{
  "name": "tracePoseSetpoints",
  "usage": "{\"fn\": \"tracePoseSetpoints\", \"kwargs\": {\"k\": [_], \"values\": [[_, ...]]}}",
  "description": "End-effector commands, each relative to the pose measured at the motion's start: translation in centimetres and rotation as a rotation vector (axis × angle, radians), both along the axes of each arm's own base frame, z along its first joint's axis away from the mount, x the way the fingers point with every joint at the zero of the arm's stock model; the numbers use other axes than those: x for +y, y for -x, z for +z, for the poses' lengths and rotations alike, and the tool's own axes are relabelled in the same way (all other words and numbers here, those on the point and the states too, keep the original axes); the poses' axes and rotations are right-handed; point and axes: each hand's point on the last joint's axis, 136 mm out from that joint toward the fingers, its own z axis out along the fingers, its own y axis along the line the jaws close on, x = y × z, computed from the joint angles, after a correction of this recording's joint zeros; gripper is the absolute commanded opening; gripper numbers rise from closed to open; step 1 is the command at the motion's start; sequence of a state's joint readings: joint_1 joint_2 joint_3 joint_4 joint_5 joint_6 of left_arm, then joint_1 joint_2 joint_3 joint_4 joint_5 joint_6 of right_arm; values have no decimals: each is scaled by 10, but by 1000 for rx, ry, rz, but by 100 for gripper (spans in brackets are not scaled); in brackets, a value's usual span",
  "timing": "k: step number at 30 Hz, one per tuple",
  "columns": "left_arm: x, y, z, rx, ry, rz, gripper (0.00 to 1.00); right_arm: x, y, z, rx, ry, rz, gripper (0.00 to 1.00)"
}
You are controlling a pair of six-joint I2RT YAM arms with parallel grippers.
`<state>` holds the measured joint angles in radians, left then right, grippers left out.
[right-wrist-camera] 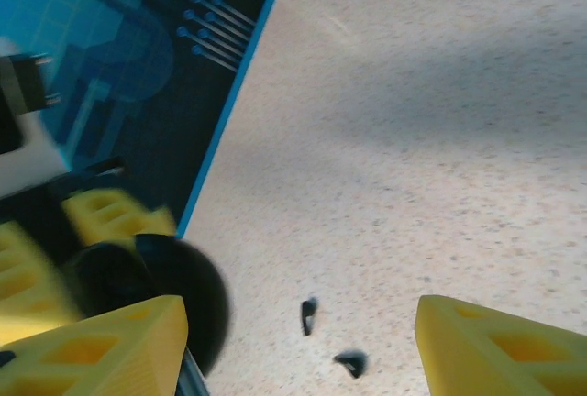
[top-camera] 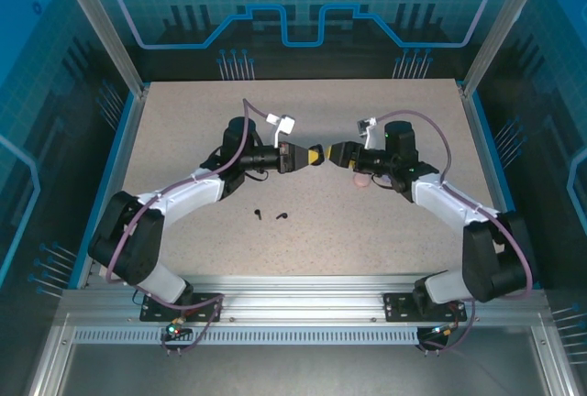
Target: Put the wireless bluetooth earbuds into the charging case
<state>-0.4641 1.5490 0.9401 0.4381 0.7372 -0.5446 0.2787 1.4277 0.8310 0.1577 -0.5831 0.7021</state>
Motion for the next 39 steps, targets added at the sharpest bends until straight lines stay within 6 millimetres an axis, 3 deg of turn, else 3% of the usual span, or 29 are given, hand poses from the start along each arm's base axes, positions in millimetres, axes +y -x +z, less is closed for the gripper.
{"fn": "tracePoseSetpoints", "kwargs": {"k": [1,5,11,17,25,33,34,39], "values": [[-4,15,44,-116,70,-61,0,-3,-5,-14,38,11,-19,66],[-3,16,42,-116,66,-57,0,-5,-4,-9,35,17,-16,65],[-3,16,38,-114,56,-57,0,-22,22,8,-13,53,-9,64],[-3,15,36,-110,55,-55,0,-16,45,43,-126,18,69,62],[-4,13,38,-116,54,-52,0,3,45,58,-154,18,125,56],[-4,13,38,-115,57,-53,0,14,42,48,-130,31,136,53],[-4,13,39,-115,58,-53,0,16,37,58,-152,27,135,53],[-5,15,41,-116,64,-62,0,20,29,53,-139,30,132,50]]}}
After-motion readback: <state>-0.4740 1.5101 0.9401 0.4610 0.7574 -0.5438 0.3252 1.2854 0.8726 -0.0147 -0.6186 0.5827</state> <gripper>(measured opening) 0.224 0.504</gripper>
